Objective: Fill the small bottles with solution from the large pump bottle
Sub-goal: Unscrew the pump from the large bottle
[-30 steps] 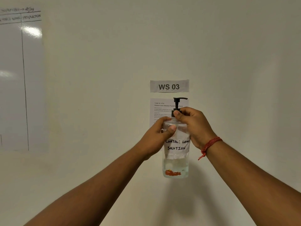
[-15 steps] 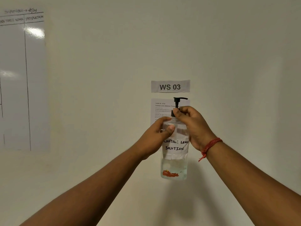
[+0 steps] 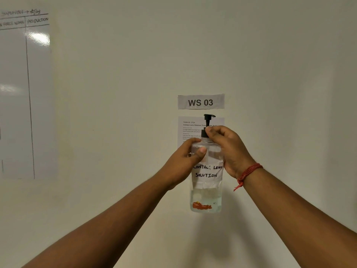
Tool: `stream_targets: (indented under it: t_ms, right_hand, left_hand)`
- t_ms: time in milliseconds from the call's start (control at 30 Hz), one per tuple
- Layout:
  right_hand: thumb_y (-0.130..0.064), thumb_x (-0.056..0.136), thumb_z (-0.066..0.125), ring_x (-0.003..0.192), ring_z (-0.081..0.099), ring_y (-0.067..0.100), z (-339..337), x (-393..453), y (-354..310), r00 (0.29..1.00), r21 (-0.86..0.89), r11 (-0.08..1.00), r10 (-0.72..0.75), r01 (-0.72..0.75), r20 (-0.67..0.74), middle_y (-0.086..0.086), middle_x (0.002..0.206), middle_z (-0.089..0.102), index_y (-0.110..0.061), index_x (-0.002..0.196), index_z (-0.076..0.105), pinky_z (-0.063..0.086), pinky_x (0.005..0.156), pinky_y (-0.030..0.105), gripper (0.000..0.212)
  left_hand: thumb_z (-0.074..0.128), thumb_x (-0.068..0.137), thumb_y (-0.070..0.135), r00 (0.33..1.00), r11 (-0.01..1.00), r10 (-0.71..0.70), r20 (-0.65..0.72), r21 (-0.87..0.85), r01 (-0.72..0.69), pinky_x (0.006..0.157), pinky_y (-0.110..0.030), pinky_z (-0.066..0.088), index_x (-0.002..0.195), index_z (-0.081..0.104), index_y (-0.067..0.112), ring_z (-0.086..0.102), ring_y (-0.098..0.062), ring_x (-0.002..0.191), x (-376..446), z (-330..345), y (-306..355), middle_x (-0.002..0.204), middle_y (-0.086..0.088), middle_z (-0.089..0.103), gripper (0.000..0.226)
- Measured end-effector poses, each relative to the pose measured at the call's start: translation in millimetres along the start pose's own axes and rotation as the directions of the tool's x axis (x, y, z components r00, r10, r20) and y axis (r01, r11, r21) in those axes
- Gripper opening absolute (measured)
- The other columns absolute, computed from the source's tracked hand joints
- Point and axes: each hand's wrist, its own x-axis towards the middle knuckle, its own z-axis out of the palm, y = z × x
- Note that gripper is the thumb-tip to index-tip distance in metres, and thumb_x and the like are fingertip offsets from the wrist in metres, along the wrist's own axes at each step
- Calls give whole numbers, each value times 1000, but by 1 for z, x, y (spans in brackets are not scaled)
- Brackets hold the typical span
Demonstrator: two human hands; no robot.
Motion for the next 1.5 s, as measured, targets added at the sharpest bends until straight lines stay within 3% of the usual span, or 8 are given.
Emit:
stream_targets:
  t_ms: [300,433,633,800,967,1167,1333,1500]
  right_hand:
    - [-22,90,69,96,72,29,3,-1,-3,998,-29,999,-34,33,-46,11,102,74,-4,101,64,58,86,53,22]
    - [-21,93,65,99,71,31,4,-1,-6,999,-22,999,-33,33,-32,10,101,75,-10,93,69,58,87,50,12]
    - [-24,94,64,100,70,30,6,0,-8,999,-21,1000,-24,24,-37,9,102,75,-11,97,72,56,90,53,16]
    - [-26,88,73,99,71,31,6,-1,-9,997,-21,999,-42,40,-69,14,103,73,-5,102,63,59,85,52,27]
    - [-21,92,67,99,71,30,5,-2,-11,999,-7,999,-35,35,-28,10,102,75,-8,97,67,57,88,52,14]
    - [-23,93,65,102,69,34,5,-2,-12,999,11,1000,-24,25,-22,13,104,74,-9,96,69,56,90,55,15]
    - [-26,88,73,102,70,35,5,-1,-13,999,1,999,-40,40,-33,18,108,72,-9,98,64,56,88,57,22]
    - [-21,92,66,103,69,35,5,-3,-16,999,2,999,-43,43,-22,17,106,73,-5,99,67,57,88,54,18]
  left_hand:
    - [56,99,50,1000,1000,-2,-12,3,2,100,-50,56,141,48,30,67,-19,116,0,-1,1,134,2,64,47]
    - [56,101,45,1000,1000,9,-18,-1,-9,100,-49,56,138,49,30,67,-19,116,0,-2,2,133,2,64,41]
    - [56,101,43,1000,1000,13,-20,-9,-13,99,-50,57,134,50,32,68,-20,114,1,-2,5,130,2,66,36]
    - [58,97,50,1000,1000,8,-19,-10,-8,99,-50,57,136,50,32,68,-20,115,1,-2,5,131,2,65,43]
    - [56,100,44,1000,1000,9,-18,-16,-10,100,-49,56,134,49,32,67,-20,115,0,-3,6,132,1,64,36]
    - [60,96,50,1000,999,8,-17,-31,-9,100,-50,56,129,51,37,67,-20,116,0,-4,7,131,2,65,36]
    - [62,88,55,1000,999,-7,-16,-33,6,98,-49,57,135,53,30,68,-18,115,1,-6,8,130,2,66,54]
    - [64,87,55,1000,998,-24,-16,-50,23,96,-54,57,136,53,28,68,-20,114,1,-8,9,129,2,67,57]
